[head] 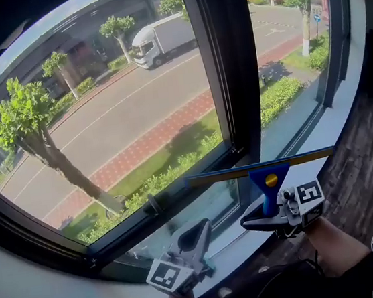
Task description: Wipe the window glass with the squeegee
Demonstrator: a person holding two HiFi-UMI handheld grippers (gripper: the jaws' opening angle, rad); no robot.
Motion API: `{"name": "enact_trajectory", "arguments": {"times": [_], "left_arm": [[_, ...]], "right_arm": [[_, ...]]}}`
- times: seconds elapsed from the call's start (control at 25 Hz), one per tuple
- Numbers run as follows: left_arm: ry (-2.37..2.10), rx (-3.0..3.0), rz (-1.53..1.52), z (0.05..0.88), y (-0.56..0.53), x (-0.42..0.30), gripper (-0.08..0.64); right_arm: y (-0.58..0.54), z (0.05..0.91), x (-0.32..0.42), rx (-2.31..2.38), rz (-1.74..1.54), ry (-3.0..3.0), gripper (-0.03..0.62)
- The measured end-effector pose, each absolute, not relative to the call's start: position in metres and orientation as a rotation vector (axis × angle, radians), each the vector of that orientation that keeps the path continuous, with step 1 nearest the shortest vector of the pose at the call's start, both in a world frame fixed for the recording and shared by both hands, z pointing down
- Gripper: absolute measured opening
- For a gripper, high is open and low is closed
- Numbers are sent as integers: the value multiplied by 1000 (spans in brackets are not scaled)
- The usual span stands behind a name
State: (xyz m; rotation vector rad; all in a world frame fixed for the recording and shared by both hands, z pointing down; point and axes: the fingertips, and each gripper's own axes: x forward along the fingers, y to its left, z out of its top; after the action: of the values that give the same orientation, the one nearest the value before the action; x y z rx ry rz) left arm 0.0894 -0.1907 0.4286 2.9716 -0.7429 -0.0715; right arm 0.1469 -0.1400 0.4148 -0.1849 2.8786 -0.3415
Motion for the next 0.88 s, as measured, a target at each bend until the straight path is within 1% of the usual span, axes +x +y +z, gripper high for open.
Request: {"name": "enact_trajectory", "arguments": {"times": [0.16, 0.36, 0.88], "left_arm": [[-703, 2961, -60, 434, -180, 119, 3], [-660, 2963, -44, 437, -170, 143, 3], [-632, 2961, -15, 436, -164, 146, 2]], "right_arm": [[-134, 427, 175, -253, -344, 2886, 6], [-125, 432, 191, -265, -348, 2902, 6], [-120, 435, 195, -292, -347, 2871, 6]]}}
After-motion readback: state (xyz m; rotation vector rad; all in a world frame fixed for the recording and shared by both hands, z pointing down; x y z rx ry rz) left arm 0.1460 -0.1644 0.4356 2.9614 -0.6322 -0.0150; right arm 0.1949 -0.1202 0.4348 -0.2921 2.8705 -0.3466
